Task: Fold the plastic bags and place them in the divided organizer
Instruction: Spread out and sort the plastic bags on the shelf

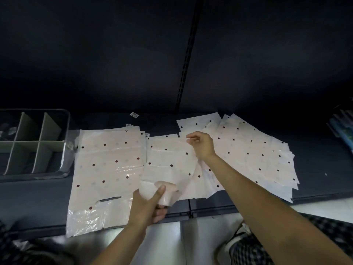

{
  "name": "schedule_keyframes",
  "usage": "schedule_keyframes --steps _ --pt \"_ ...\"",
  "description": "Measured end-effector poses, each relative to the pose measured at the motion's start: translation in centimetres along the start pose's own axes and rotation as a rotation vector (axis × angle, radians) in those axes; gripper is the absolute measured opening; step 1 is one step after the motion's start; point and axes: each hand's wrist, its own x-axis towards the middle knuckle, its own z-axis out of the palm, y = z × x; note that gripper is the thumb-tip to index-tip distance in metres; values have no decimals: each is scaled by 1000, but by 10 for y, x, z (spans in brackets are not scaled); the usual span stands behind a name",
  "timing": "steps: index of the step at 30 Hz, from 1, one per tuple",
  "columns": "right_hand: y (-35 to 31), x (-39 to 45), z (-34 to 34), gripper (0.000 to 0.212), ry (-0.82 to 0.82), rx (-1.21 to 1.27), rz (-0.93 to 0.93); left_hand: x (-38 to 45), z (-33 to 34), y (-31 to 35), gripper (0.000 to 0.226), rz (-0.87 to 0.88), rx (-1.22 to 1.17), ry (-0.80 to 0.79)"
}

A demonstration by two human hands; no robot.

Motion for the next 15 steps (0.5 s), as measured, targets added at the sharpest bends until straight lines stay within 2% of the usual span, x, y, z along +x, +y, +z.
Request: schedule_keyframes --steps 3,7,9,12,15 --pt "9 25 11 14 -20 -121 -39 1 8 -5 53 -51 91 84" --pt "14 38 11 20 -47 -199 -66 3 21 -13 52 74 373 235" --pt "19 34 4 29 -21 -257 -127 2 22 -15 52 247 555 191" --pt "41 18 -24 39 61 -375 -187 5 20 -11 48 624 816 127" --pt "77 -4 -77 49 145 -572 -121 18 14 0 34 1028 1025 42"
